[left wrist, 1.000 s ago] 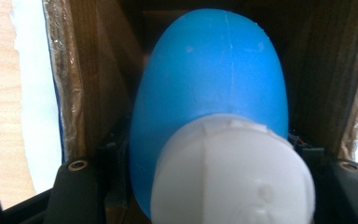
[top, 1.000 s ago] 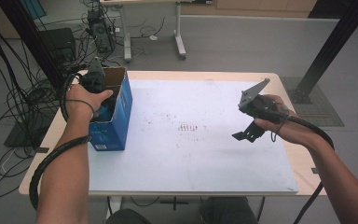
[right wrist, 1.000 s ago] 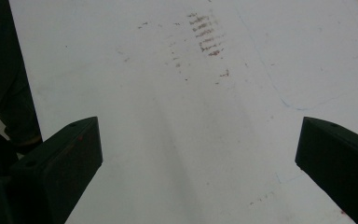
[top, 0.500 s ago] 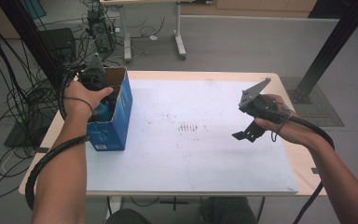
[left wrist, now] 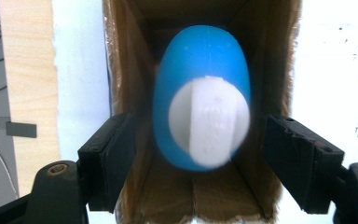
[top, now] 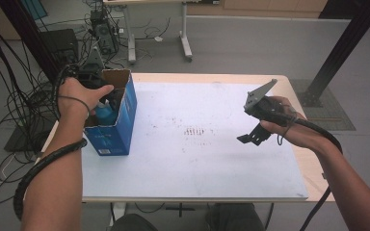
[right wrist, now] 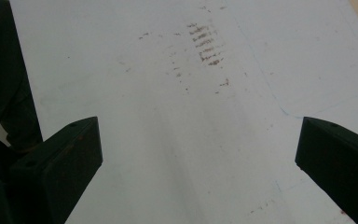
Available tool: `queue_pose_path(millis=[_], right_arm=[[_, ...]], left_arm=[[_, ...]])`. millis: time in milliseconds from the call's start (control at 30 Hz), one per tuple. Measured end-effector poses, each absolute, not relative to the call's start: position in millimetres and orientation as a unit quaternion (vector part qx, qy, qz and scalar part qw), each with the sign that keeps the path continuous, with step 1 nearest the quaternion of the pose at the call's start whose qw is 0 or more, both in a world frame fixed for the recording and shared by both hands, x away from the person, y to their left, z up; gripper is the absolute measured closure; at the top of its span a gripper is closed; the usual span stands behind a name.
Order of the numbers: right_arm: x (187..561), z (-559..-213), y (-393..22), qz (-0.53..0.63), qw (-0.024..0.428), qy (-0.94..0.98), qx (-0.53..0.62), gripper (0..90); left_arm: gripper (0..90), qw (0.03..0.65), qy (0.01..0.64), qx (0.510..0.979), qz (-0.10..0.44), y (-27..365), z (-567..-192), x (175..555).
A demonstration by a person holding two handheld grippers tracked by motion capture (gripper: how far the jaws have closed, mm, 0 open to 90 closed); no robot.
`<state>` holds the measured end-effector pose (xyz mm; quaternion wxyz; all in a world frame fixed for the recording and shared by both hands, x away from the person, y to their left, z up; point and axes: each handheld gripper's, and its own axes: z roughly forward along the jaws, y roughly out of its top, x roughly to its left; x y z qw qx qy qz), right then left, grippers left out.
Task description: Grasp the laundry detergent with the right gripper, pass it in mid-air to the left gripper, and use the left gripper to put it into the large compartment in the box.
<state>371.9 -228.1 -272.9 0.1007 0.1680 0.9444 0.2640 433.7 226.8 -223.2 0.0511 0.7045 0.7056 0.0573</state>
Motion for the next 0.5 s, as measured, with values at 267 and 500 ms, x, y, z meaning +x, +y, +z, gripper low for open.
queue_pose_path(millis=[267,500], right_arm=[[378,-277,-230,0.258,0.094,0.942,0.191,0.5],[381,-276,-231,0.251,0.100,0.940,0.208,0.5]], left_arm=[[20.2,0.072,0.680,0.727,0.070,205,-204,422],[13.9,0.093,0.649,0.751,0.080,171,-193,416]])
